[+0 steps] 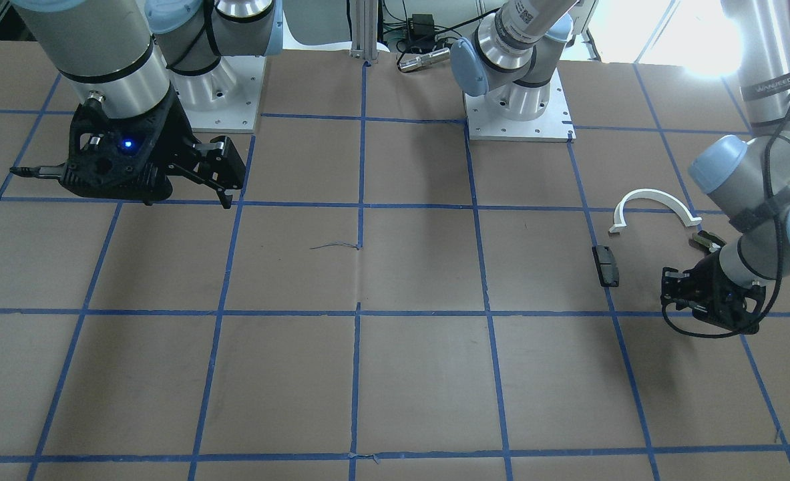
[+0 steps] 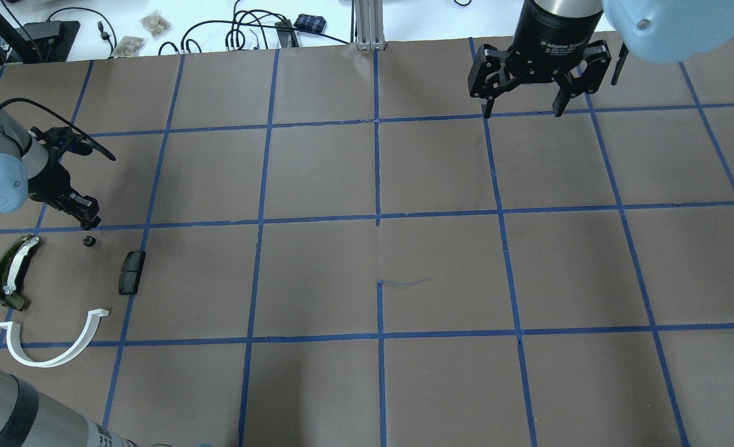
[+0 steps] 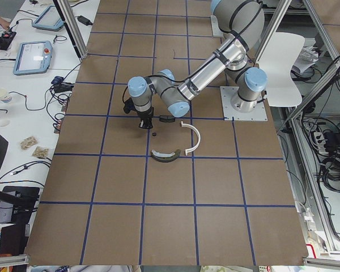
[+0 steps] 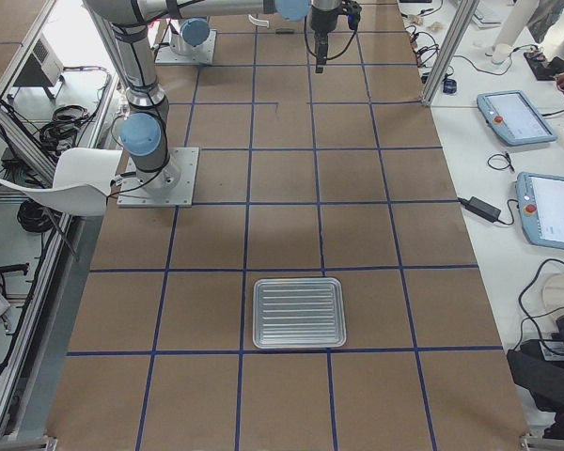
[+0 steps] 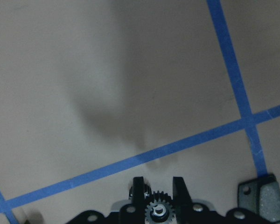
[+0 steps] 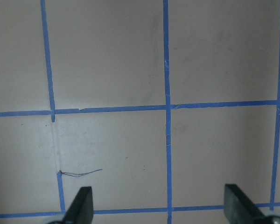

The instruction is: Place bearing gear from tray to pile

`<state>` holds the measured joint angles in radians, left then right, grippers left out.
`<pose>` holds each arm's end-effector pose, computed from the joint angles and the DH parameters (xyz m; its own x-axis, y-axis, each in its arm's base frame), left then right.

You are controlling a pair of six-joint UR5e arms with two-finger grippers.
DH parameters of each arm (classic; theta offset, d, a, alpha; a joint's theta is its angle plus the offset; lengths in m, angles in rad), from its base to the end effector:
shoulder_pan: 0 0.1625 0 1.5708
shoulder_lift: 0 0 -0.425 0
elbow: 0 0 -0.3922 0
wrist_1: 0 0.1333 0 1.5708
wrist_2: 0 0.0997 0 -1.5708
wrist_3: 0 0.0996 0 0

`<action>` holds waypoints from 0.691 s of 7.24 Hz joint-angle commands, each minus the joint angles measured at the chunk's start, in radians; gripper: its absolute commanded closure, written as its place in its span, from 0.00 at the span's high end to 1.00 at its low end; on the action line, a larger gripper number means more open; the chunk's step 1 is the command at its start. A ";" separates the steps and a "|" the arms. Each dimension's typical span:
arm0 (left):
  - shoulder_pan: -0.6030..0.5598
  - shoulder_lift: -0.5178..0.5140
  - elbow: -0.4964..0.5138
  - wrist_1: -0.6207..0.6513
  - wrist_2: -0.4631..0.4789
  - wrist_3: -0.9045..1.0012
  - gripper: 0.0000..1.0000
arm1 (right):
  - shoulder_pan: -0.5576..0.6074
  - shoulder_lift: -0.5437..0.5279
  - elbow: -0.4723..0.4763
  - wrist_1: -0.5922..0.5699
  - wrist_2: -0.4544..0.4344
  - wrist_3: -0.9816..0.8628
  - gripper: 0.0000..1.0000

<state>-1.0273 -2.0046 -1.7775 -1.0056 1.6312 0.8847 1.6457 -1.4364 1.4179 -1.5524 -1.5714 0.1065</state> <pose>0.1936 -0.5666 0.2071 -0.9417 0.3358 0.0201 0.3362 0.9371 0.0942 0.1739 -0.5373 0.4913 -0.9995 0.0316 0.0006 0.0316 0.9995 -0.0002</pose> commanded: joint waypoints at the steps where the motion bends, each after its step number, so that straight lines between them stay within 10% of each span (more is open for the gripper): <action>1: 0.006 -0.023 0.003 0.005 -0.004 -0.001 0.25 | 0.000 -0.001 0.001 0.000 0.002 0.002 1.00; 5: 0.006 -0.025 -0.013 0.005 -0.004 -0.013 0.51 | 0.000 -0.001 0.001 0.000 0.002 0.004 1.00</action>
<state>-1.0232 -2.0325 -1.7859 -0.9989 1.6280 0.8759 1.6460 -1.4368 1.4187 -1.5530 -1.5683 0.1093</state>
